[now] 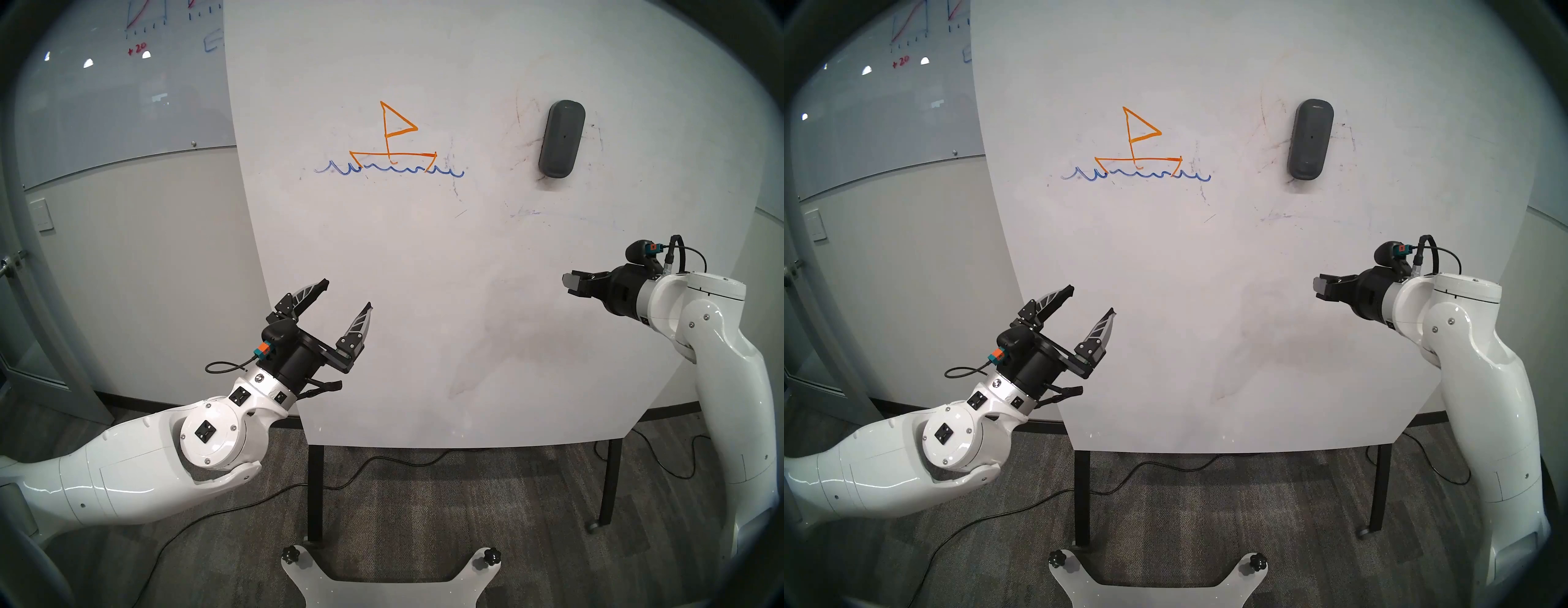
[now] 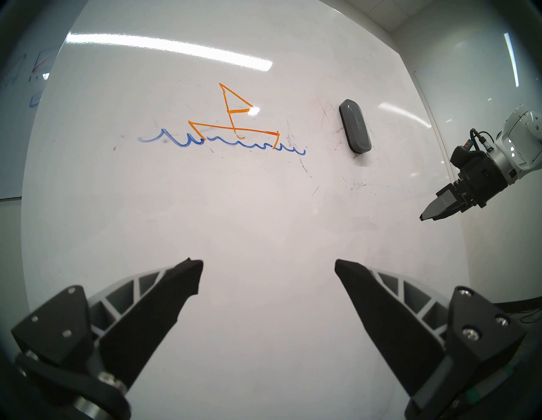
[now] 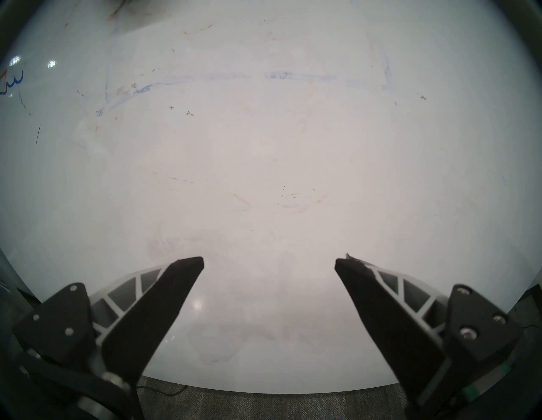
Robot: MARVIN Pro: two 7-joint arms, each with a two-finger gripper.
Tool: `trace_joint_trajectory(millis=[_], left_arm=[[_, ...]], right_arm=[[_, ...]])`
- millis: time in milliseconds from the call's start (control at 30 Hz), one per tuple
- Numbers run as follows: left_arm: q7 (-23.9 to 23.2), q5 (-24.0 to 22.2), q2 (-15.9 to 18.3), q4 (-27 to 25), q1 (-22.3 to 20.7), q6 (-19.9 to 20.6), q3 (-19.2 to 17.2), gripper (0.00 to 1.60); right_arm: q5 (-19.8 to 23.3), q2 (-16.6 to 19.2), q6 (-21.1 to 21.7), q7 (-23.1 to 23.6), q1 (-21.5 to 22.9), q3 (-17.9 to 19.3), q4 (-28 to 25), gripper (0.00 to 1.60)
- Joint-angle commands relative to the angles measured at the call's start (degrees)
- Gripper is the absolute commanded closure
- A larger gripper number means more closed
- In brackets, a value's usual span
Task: Erase all marks on the whiteboard with the eraser
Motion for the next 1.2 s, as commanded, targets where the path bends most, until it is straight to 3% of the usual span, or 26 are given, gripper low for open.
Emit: trace_joint_trajectory(millis=[0,333,600,933,1167], left_arm=[[0.15,-0.03,0.08,-0.42,-0.42,-0.17,-0.49,0.00],[0.16,-0.03,0.09,-0.41,-0.46,-0.18,-0.44,0.00],[0.17,-0.03,0.10,-0.41,-0.48,-0.19,-0.41,0.00],[0.18,-0.03,0.10,-0.40,-0.51,-0.20,-0.38,0.00],[0.19,-0.04,0.11,-0.40,-0.52,-0.20,-0.37,0.00]], right_arm=[[0.05,0.07,-0.09,0.02,0.45,0.21,-0.48,0.00],[-1.15,-0.21,-1.38,-0.71,-1.05,1.16,-2.37,0.00],[-1.65,-2.09,-1.42,-3.88,-2.19,2.40,-5.38,0.00],[-2.18,-3.96,-1.09,-6.98,-5.78,4.61,-11.93,0.00],[-4.23,-4.68,-2.29,-9.10,-5.99,3.91,-15.28,0.00]])
